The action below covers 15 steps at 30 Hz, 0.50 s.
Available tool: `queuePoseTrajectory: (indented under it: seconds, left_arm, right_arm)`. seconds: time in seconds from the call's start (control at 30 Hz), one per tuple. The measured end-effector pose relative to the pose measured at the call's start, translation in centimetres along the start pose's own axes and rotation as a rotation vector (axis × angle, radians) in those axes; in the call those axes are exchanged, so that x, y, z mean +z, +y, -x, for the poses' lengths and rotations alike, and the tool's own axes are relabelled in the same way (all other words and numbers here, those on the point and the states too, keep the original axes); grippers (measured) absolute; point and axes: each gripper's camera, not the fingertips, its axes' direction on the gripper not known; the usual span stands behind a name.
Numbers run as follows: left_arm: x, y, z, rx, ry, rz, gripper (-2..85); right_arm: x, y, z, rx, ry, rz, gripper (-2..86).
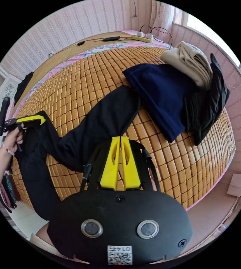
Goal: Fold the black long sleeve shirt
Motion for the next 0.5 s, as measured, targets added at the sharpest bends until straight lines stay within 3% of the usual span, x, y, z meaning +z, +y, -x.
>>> queuePoseTrajectory:
  seconds: [0.13,0.3,0.43,0.5]
  left_arm:
    - [0.0,-0.6,0.1,-0.004,0.017,-0.01,0.1]
    - [-2.4,-0.6,-0.2,0.024,0.035,-0.129,-0.9]
    - [-1.9,-1.5,-0.2,0.013,-0.02,-0.115,-1.0]
    - [-1.0,-1.6,0.1,-0.018,-0.004,-0.094,-1.0]
  right_arm:
    - [-5.0,3.5,-1.7,0.019,-0.053,-0.006,-0.6]
    - [-11.5,4.0,-2.5,-0.15,0.033,0.01,-0.5]
    - [-8.0,0.8,-5.5,-0.129,0.102,0.025,0.6]
    - [-5.3,0.3,-7.1,-0.075,0.059,0.116,6.6]
